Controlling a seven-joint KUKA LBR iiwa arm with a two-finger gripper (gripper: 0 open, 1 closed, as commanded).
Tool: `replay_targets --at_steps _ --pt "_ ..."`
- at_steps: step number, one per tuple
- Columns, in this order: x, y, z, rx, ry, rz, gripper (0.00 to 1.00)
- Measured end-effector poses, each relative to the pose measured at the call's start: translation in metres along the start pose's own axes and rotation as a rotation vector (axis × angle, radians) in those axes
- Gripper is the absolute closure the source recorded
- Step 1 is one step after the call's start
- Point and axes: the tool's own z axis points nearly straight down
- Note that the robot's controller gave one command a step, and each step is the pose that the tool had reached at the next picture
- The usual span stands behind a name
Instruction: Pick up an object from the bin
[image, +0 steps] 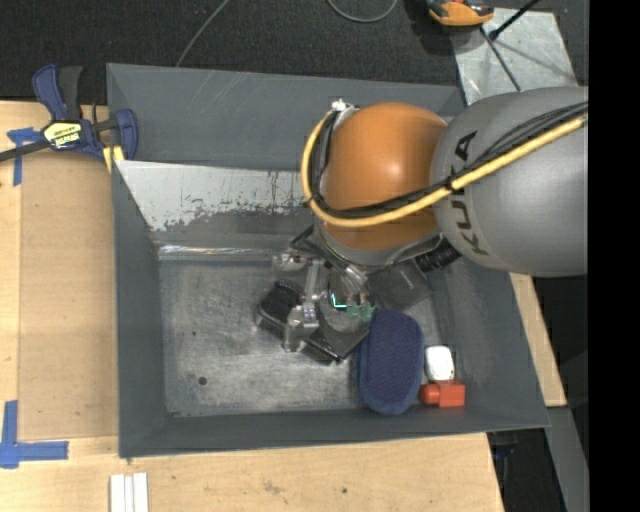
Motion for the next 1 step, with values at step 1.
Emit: replay_targets --at_steps 1 --pt "-0.0514 -0.0518 0.0436 0.000 -0.009 0.092 0.00"
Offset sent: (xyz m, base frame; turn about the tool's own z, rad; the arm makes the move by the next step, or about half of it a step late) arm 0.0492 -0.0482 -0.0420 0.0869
